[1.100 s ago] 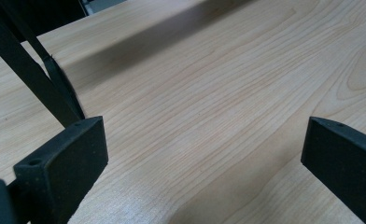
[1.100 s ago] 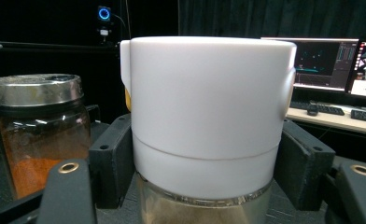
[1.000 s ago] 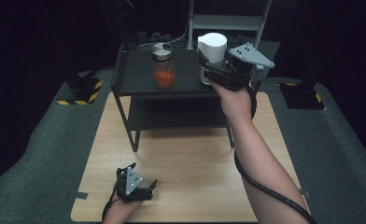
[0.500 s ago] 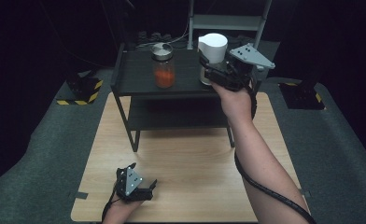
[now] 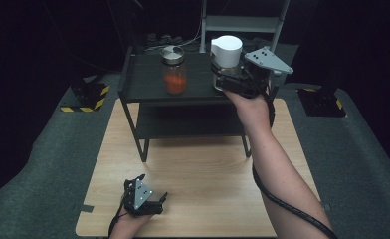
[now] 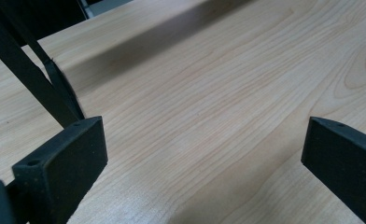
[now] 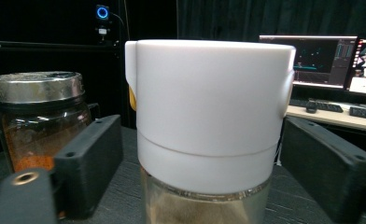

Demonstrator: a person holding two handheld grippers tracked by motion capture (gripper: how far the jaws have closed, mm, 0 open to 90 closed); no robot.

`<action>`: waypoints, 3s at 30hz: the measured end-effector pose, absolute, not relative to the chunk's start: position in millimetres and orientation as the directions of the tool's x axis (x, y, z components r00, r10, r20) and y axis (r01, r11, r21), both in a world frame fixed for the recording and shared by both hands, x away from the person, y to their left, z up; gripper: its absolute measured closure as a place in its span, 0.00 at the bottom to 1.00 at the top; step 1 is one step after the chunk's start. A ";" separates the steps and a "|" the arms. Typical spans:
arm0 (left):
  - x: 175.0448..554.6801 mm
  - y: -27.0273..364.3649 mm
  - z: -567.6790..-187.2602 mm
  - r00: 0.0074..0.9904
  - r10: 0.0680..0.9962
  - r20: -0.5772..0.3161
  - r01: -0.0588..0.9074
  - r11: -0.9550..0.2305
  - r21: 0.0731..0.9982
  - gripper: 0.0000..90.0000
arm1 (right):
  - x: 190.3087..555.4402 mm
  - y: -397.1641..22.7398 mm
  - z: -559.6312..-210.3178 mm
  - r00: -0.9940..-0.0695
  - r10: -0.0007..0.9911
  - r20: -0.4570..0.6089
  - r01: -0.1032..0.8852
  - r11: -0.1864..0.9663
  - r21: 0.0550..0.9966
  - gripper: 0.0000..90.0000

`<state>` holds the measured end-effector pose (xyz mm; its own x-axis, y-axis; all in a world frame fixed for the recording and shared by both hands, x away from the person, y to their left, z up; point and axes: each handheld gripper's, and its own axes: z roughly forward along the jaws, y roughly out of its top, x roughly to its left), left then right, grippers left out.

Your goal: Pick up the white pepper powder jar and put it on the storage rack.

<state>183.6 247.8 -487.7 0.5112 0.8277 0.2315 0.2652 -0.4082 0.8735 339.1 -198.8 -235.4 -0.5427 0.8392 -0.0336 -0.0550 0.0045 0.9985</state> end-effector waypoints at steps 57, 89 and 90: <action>189.8 249.3 -484.2 0.557 0.791 0.253 0.258 -0.454 0.853 0.00 | 250.3 -254.6 -322.9 -0.615 0.780 -0.121 -0.096 0.078 0.992 0.00; 193.2 250.2 -482.4 0.568 0.786 0.245 0.267 -0.457 0.848 0.01 | 227.7 -285.2 -434.5 -0.584 0.803 -0.119 0.061 0.190 0.980 0.00; 193.1 250.6 -482.6 0.570 0.785 0.244 0.265 -0.456 0.849 0.01 | 228.1 -285.5 -440.3 -0.581 0.806 -0.115 0.079 0.196 0.977 0.00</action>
